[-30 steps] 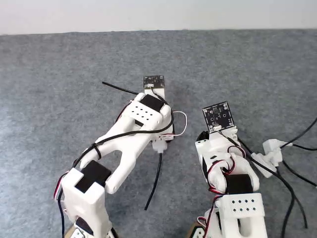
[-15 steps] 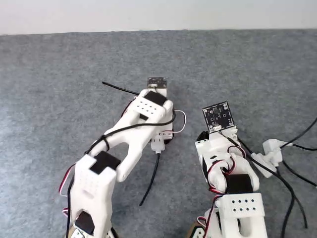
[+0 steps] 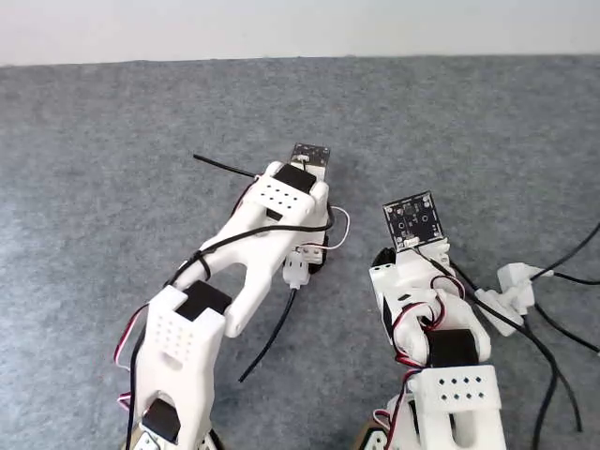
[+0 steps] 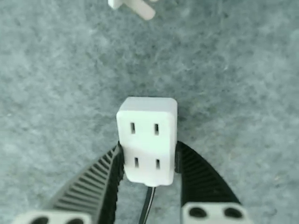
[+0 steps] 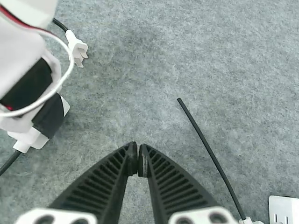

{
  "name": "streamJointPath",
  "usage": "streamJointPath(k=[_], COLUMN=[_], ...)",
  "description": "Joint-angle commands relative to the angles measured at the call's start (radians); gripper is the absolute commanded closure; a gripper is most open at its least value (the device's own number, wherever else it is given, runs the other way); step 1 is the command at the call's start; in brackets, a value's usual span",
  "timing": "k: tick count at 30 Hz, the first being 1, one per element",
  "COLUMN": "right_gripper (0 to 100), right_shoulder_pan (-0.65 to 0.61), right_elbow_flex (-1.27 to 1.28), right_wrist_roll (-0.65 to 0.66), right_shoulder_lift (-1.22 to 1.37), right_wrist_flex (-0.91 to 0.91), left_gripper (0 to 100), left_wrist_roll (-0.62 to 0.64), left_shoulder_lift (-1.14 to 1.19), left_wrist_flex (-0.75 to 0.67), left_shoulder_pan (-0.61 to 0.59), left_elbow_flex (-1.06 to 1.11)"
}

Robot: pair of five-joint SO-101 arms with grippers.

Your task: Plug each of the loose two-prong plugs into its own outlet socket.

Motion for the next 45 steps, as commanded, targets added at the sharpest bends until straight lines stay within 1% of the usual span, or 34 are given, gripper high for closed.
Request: streamJointPath(k=[1,7,11,16,22,29,31,34,36,37,40,45], right_gripper=[99.0,99.0,99.0,99.0,99.0,99.0,99.0,99.0,99.0,99.0,99.0,99.0], right_shoulder_pan=[0.005,0.005,0.005,0.005,0.005,0.007,0.005,0.005,0.005,0.005,0.005,0.004], right_elbow_flex=[-0.012,-0.012,-0.012,-0.012,-0.012,-0.012,-0.012,-0.012,-0.012,-0.012,-0.012,-0.012], right_wrist_roll=[0.014,0.014,0.014,0.014,0.014,0.014,0.014,0.014,0.014,0.015,0.015,0.015], right_shoulder_lift=[-0.018,-0.018,-0.018,-0.018,-0.018,-0.018,-0.018,-0.018,-0.018,-0.018,-0.018,-0.018], right_wrist_flex=[-0.012,-0.012,-0.012,-0.012,-0.012,-0.012,-0.012,-0.012,-0.012,-0.012,-0.012,-0.012], left_gripper=[83,84,83,83,83,83,79,67,60,58,58,58], left_wrist_roll=[-0.026,-0.063,-0.123,-0.127,-0.150,-0.153,-0.157,-0.157,-0.186,-0.209,-0.265,-0.279], left_shoulder_lift=[-0.054,-0.068,-0.132,-0.230,-0.245,-0.176,-0.175,-0.170,-0.163,-0.163,-0.163,-0.164], left_wrist_flex=[0.006,0.011,0.017,0.026,0.069,-0.023,-0.051,-0.091,-0.101,-0.112,-0.135,-0.123], left_shoulder_pan=[0.005,-0.003,0.003,-0.002,0.005,0.000,0.002,-0.002,-0.003,-0.005,-0.012,-0.064], left_elbow_flex=[-0.015,-0.022,-0.027,-0.027,-0.022,0.082,0.105,0.111,0.113,0.114,0.133,0.145])
